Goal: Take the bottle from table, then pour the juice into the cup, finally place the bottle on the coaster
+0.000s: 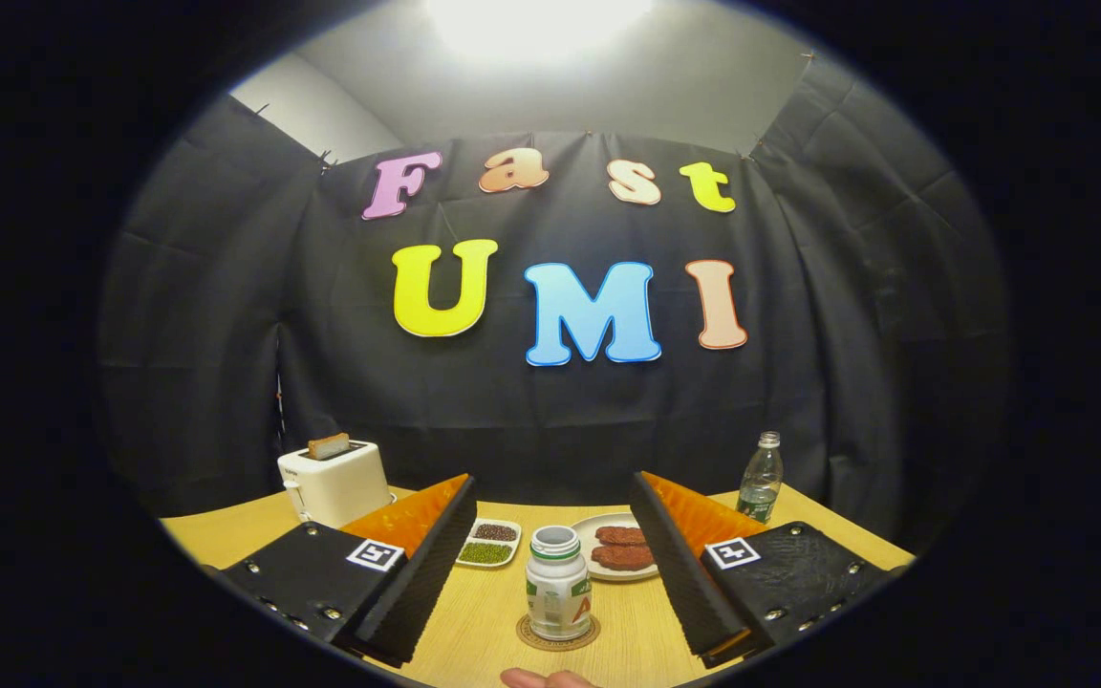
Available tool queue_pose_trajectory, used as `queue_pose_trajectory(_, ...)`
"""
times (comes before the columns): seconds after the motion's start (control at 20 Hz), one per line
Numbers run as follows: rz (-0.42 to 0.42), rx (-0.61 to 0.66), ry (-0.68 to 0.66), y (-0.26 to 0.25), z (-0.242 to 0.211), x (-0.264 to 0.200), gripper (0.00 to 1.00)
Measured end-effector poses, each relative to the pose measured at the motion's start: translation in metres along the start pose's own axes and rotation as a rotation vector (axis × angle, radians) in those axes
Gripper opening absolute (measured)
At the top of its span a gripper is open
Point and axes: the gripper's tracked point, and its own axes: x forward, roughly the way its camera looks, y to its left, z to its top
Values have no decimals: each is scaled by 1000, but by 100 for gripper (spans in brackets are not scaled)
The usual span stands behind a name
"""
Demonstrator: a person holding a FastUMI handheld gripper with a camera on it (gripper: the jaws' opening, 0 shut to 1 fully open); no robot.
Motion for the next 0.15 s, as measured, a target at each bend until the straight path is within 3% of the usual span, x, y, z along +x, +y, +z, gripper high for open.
queue_pose_trajectory(0.15,-1,6,11,1,17,-18,99)
